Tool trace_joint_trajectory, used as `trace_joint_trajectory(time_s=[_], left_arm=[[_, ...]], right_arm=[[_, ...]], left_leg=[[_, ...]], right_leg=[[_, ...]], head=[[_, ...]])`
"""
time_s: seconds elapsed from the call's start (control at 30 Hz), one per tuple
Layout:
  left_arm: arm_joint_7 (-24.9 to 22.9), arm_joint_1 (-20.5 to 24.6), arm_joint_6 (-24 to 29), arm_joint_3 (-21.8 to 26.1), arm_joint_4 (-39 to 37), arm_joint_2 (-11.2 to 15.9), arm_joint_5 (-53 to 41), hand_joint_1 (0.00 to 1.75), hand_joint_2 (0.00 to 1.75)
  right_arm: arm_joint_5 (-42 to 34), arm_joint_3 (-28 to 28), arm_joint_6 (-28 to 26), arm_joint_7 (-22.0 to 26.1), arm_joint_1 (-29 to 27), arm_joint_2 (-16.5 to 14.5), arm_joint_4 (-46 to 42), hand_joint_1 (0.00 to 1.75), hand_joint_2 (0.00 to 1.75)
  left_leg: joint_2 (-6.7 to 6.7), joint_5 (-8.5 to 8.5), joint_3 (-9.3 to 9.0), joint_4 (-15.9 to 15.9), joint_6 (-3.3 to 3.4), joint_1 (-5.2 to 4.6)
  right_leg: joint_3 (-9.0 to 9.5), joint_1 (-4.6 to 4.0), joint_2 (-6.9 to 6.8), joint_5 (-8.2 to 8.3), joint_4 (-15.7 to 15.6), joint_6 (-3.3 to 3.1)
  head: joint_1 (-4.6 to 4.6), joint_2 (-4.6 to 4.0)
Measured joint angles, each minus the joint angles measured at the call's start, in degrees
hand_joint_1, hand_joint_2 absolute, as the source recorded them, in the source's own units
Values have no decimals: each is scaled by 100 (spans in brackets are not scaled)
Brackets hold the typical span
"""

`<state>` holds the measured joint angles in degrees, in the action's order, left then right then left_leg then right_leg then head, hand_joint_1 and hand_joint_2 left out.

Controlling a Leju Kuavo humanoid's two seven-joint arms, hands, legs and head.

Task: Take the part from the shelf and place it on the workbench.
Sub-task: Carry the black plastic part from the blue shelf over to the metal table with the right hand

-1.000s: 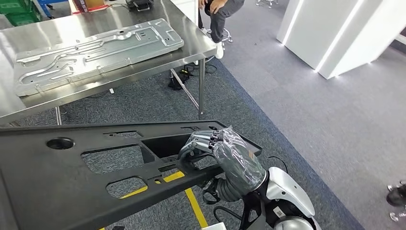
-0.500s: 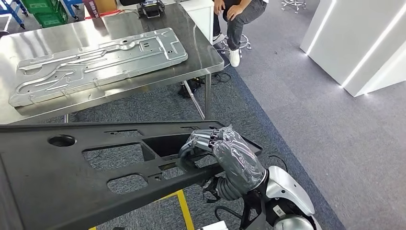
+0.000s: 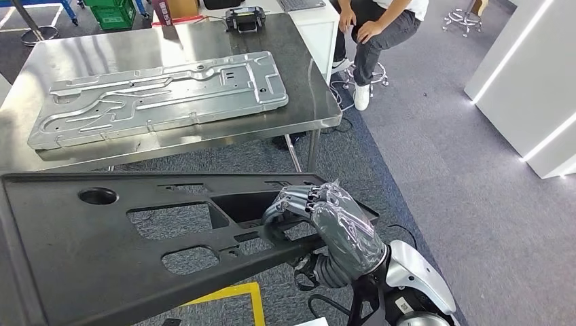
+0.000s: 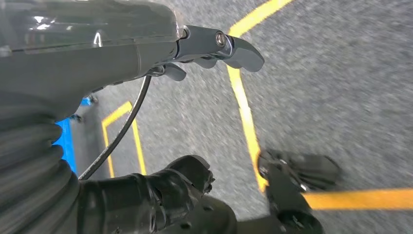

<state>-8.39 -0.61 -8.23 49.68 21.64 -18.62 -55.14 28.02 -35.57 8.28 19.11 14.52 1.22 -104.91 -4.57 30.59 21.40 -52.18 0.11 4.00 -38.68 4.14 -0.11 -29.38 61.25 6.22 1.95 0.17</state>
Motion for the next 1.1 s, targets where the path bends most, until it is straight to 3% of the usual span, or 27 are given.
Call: trace_joint_trajectory(time_s=[0.03,0.07,0.1,0.13,0.2,0.23,0.27,0.33,0.37,0.4,0.43,0.47,0.53,0.57,0.6,0.73,0.77,0.83,0.87,0.9,0.93,1.0,1.03,1.1], left_arm=[[-1,-1,1,0,0,3,-1,0,175],[-2,-2,2,0,0,4,-1,0,175],[-2,-1,2,0,-1,5,-1,0,175],[-2,2,2,-1,-2,3,-1,0,175],[-2,12,2,-2,-3,3,-1,0,175],[-10,16,11,-2,-3,5,1,0,175],[-26,19,24,-2,-2,8,1,0,175],[-74,21,43,-1,8,11,-10,0,175],[-94,21,40,2,17,12,-28,0,175],[-107,21,31,10,28,13,-52,0,175],[-114,20,19,22,38,14,-79,0,175],[-116,20,9,38,46,15,-103,0,175],[-109,21,-5,77,57,19,-137,0,175],[-97,26,-7,98,61,19,-150,0,175],[-85,31,-7,120,63,18,-160,0,175],[-55,50,-6,175,65,1,-178,0,175],[-52,57,-5,184,64,-2,-180,0,175],[-49,70,-3,205,65,-3,-187,0,175],[-49,73,-3,218,64,-3,-191,0,175],[-49,73,-3,235,64,-3,-194,0,175],[-50,73,-3,251,64,-3,-197,0,175],[-50,74,-3,269,63,-5,-205,0,175],[-50,77,-3,274,63,-6,-216,0,175],[-51,86,-6,282,63,-7,-237,0,175]], right_arm=[[0,-1,2,0,-4,7,8,175,175],[0,3,3,-1,-10,14,9,175,175],[1,6,4,-4,-7,17,8,175,175],[2,9,5,-4,3,14,4,175,175],[23,13,7,-31,33,7,-7,175,175],[79,10,30,-108,82,4,14,175,175],[160,3,60,-224,178,4,60,175,175],[372,-18,124,-527,492,4,316,175,175],[441,-26,131,-628,666,4,494,175,175],[487,-30,131,-694,827,4,697,175,175],[509,-31,127,-718,977,4,883,175,175],[523,-33,124,-729,1114,4,1049,175,175],[556,-40,122,-740,1327,4,1304,175,175],[572,-46,121,-747,1395,4,1382,175,175],[582,-54,120,-754,1438,5,1441,175,175],[598,-82,119,-767,1581,3,1578,175,175],[600,-91,117,-768,1625,2,1609,175,175],[609,-114,115,-773,1681,3,1689,175,175],[616,-127,115,-776,1691,4,1732,175,175],[624,-139,116,-780,1693,4,1777,175,175],[632,-148,117,-781,1701,4,1812,175,175],[644,-162,118,-781,1735,3,1865,175,175],[650,-166,118,-781,1753,-2,1888,175,175],[659,-170,119,-787,1779,-19,1932,175,175]], left_leg=[[-22,128,-32,-58,-88,31],[-32,238,-54,-89,-175,52],[-37,286,-76,-133,-260,65],[-36,261,-61,-168,-330,83],[108,49,125,-597,-378,101],[219,-8,355,-967,-350,87],[329,39,629,-1364,-311,57],[416,479,1158,-1940,-245,-36],[417,714,1333,-2034,-211,-82],[417,839,1446,-2006,-164,-127],[419,783,1487,-1839,-96,-175],[429,540,1461,-1548,-5,-232],[471,-138,1369,-944,197,-353],[490,-365,1341,-759,262,-397],[494,-479,1339,-686,294,-427],[413,-576,1174,-463,311,-401],[403,-597,1113,-400,318,-381],[383,-576,1069,-378,336,-375],[366,-550,1061,-392,340,-377],[343,-514,1050,-415,338,-378],[317,-475,1034,-442,330,-378],[266,-382,983,-503,305,-374],[245,-339,971,-535,283,-377],[222,-290,989,-578,240,-378]], right_leg=[[-12,35,-17,412,-210,23],[-35,44,-19,731,-300,-12],[-62,31,-32,848,-290,-94],[-65,6,-34,810,-202,-192],[-26,-1,-41,751,-190,-350],[14,-21,-53,716,-196,-416],[54,-51,-62,676,-204,-474],[133,-137,-73,591,-211,-561],[179,-185,-73,548,-211,-592],[233,-236,-76,504,-211,-620],[293,-288,-81,459,-211,-645],[357,-334,-92,416,-211,-665],[458,-400,-117,347,-218,-681],[483,-415,-128,324,-224,-672],[496,-417,-139,305,-234,-651],[515,-434,-162,167,-180,-532],[423,-434,-127,48,31,-508],[31,-403,-43,-241,765,-481],[-171,-390,-23,-308,1079,-470],[-296,-381,-16,-265,1214,-464],[-311,-375,-14,-112,1126,-464],[-62,-374,14,340,455,-500],[88,-384,40,481,130,-532],[249,-401,78,520,-200,-590]], head=[[18,0],[26,0],[35,0],[21,0],[-17,0],[-36,0],[-46,0],[-55,0],[-57,0],[-58,0],[-58,0],[-58,0],[-43,0],[-40,0],[-38,0],[-40,0],[-32,0],[-23,0],[-25,0],[-25,0],[-24,0],[-25,0],[-28,0],[-40,0]])
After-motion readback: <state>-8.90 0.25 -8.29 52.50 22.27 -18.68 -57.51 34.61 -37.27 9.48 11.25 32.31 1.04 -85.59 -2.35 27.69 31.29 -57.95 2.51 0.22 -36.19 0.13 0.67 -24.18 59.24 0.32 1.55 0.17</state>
